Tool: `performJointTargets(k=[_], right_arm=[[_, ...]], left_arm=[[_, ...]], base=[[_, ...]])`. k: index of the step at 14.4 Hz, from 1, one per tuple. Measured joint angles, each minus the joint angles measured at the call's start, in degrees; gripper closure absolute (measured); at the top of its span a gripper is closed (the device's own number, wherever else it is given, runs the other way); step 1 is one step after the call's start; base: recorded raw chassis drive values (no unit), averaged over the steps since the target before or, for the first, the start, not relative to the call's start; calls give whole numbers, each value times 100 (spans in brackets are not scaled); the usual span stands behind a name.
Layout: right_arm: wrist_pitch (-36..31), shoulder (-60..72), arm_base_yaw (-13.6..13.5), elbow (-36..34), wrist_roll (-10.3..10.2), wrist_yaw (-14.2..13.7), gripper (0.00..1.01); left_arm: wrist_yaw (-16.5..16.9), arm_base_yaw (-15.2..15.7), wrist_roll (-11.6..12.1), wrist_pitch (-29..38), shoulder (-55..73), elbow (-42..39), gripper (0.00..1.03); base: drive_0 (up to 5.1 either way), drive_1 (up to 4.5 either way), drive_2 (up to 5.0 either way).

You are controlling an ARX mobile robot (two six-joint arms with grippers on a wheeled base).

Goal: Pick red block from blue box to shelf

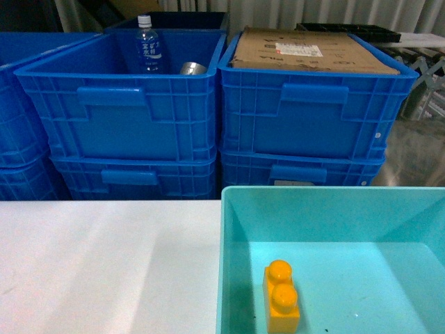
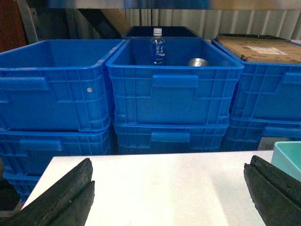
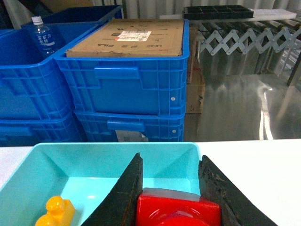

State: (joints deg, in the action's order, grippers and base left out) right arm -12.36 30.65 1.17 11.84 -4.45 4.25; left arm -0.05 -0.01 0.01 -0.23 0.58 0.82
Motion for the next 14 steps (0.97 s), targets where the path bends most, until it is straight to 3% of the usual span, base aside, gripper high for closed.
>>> performJointTargets(k=[10,14], right_arm=[[7,9,-2,0,0,-4,73],[11,33,-2,-2,0,-7,73]], left_arm=[[2,0,0,0,0,0,5],[-9,0,0,-7,0,0,5]], base=[[-175,-175,-175],[97,-682,35]])
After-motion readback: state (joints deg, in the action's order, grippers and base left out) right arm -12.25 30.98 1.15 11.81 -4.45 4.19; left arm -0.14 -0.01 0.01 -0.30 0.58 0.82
